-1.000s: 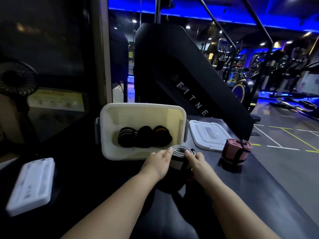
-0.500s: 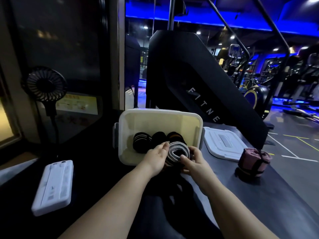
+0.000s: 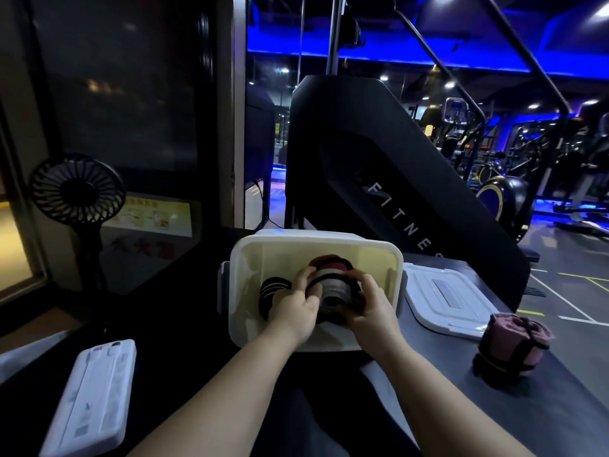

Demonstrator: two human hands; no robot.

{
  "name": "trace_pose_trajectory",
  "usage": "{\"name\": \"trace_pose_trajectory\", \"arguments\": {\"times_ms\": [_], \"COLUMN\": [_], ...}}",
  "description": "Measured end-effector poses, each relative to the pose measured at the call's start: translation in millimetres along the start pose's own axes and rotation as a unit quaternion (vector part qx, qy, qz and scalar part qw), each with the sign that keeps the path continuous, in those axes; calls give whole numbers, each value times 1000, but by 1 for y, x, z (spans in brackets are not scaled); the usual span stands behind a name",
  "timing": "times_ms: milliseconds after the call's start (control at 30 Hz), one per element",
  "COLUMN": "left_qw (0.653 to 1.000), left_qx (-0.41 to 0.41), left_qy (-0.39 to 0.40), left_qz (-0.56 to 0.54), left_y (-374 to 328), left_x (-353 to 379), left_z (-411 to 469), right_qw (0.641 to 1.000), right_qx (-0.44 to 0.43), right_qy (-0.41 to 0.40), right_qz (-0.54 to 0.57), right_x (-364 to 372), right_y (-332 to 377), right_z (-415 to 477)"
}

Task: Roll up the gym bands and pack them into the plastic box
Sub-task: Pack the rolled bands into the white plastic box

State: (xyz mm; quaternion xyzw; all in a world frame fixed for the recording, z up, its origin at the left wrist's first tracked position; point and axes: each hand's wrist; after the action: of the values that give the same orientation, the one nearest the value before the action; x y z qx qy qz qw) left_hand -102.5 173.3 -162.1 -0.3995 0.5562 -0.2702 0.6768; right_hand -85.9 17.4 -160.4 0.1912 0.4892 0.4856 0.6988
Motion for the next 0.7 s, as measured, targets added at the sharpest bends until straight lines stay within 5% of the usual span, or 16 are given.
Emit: {"name": "trace_pose_trajectory", "arguments": {"times_ms": [700], "left_qw": [961], "left_qx": [84], "left_qy": [-73], "left_qz": [254], "left_y": [-8], "left_x": [17], "left_z": [41], "right_qw": [998], "right_qx": [30], "right_qy": [29], "right_qz": [-36], "right_x": [11], "right_y": [-17], "right_z": [47]}}
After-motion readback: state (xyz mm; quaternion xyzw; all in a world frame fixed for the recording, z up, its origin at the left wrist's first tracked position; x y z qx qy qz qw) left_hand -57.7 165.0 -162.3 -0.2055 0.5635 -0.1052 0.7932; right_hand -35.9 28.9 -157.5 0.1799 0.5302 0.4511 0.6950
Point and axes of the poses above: each hand's wrist, its own z-axis towards the middle knuckle, its own x-axis out of the palm, y = z × x, and after that the axes turned 3 degrees about -x, right-handed
